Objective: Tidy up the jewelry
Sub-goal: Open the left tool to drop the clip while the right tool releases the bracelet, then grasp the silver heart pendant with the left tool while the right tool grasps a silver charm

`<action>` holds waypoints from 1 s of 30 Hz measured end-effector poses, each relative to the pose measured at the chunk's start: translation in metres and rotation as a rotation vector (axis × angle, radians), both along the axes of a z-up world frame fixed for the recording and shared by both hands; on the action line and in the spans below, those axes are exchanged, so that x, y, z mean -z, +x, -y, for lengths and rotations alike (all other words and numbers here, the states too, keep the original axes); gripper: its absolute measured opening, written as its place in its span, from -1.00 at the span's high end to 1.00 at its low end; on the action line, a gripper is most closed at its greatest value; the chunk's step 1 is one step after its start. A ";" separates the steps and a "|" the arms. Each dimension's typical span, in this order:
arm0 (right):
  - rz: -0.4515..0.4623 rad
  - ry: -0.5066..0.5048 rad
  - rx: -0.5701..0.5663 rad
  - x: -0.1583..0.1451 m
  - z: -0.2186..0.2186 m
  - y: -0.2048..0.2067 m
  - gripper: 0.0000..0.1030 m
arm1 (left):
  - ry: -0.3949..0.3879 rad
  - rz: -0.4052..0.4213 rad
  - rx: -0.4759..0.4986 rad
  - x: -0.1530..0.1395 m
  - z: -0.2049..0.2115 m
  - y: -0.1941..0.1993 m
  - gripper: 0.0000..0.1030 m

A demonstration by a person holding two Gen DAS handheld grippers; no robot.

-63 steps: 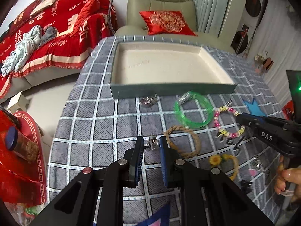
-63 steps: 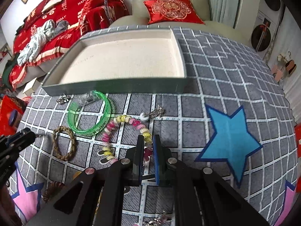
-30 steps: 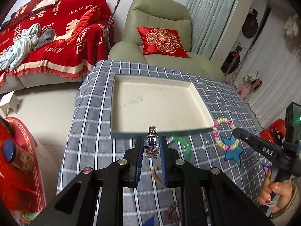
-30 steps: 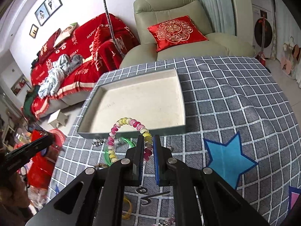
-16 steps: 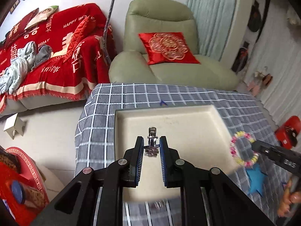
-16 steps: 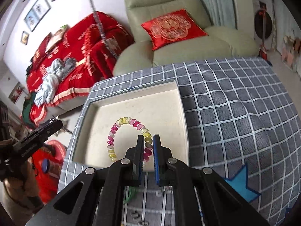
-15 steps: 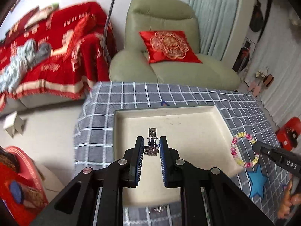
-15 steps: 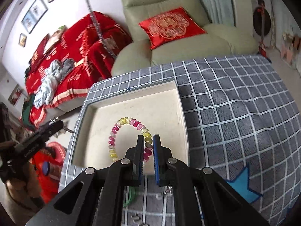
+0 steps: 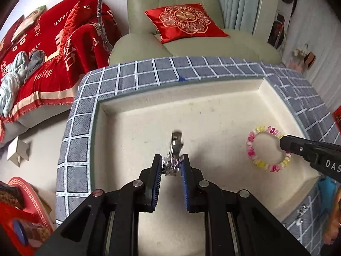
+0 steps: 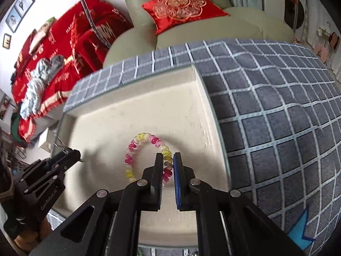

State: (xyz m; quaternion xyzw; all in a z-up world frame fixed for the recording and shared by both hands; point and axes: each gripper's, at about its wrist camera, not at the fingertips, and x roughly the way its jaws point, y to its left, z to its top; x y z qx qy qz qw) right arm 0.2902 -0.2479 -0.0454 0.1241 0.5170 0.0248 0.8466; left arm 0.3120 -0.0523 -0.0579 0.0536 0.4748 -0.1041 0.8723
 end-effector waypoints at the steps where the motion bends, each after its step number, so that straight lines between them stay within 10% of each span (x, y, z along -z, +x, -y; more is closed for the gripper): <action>1: -0.009 -0.005 -0.001 0.004 0.001 0.001 0.80 | 0.011 0.001 0.003 0.002 0.002 0.000 0.34; 8: 0.002 -0.044 -0.025 0.004 -0.006 0.000 0.69 | 0.056 0.016 0.012 0.006 0.009 -0.003 0.34; 12: 0.032 -0.019 -0.033 -0.006 -0.009 -0.005 -0.15 | 0.047 0.009 -0.003 0.006 0.007 -0.005 0.33; 14: 0.054 0.004 -0.032 -0.014 -0.008 -0.011 -0.21 | 0.044 0.023 -0.011 0.004 0.004 -0.006 0.31; 15: 0.062 0.012 -0.031 -0.018 -0.008 -0.013 -0.21 | 0.044 0.029 -0.014 0.003 0.003 -0.006 0.18; 17: 0.083 0.026 -0.025 -0.028 -0.005 -0.020 -0.21 | 0.037 0.048 -0.034 -0.002 -0.002 -0.008 -1.00; 30: 0.177 0.072 0.024 -0.065 0.016 -0.087 -0.63 | 0.005 0.184 -0.052 -0.046 -0.026 -0.056 -1.00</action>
